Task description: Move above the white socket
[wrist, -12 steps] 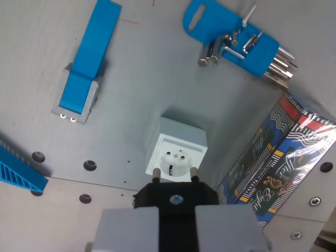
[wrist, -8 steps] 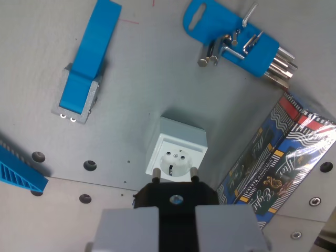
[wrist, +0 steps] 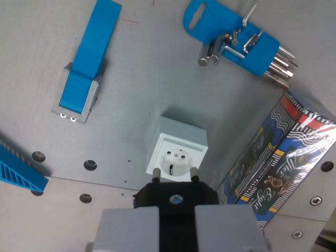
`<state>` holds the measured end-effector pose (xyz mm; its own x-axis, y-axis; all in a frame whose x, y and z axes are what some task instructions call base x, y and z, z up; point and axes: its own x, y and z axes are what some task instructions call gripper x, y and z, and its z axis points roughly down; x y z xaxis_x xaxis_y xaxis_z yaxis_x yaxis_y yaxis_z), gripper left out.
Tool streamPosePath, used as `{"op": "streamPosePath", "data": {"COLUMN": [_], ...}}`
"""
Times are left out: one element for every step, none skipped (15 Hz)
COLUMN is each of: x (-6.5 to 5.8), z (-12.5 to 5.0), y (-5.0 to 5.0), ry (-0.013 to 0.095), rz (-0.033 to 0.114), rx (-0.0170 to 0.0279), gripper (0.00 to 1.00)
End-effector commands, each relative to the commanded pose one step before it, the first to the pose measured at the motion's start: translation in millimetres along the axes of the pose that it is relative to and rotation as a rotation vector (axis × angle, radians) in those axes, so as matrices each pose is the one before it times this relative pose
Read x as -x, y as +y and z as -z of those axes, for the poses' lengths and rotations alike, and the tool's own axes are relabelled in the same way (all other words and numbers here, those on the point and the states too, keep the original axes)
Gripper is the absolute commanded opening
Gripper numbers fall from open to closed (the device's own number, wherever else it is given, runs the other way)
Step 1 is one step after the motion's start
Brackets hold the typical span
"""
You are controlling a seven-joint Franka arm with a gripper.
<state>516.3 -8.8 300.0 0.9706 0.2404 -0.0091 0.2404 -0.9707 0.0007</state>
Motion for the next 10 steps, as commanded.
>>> {"op": "streamPosePath", "data": {"x": [2.97,1.05,1.19,1.36,1.54,1.43,1.58,1.73,1.9,2.07], "z": [-4.8,-1.66,-1.89,-2.16,-2.46,-2.24,-2.45,-2.66,-2.89,-3.11], "y": [0.42,0.1,0.14,0.17,0.16,0.15,0.15,0.15,0.17,0.2], "ry": [0.0186,0.0053,0.0062,0.006,0.007,0.0077,0.0079,0.0068,0.0063,0.0055], "rz": [-0.0309,-0.0067,-0.0083,-0.0079,-0.0083,-0.0079,-0.0079,-0.0065,-0.0058,-0.0082], "rx": [0.00263,0.00103,0.00099,0.00095,0.00084,0.00128,0.0011,0.00098,0.00055,0.00014], "gripper": [0.0,0.0,0.0,0.0,0.0,0.0,0.0,0.0,0.0,0.0]}}
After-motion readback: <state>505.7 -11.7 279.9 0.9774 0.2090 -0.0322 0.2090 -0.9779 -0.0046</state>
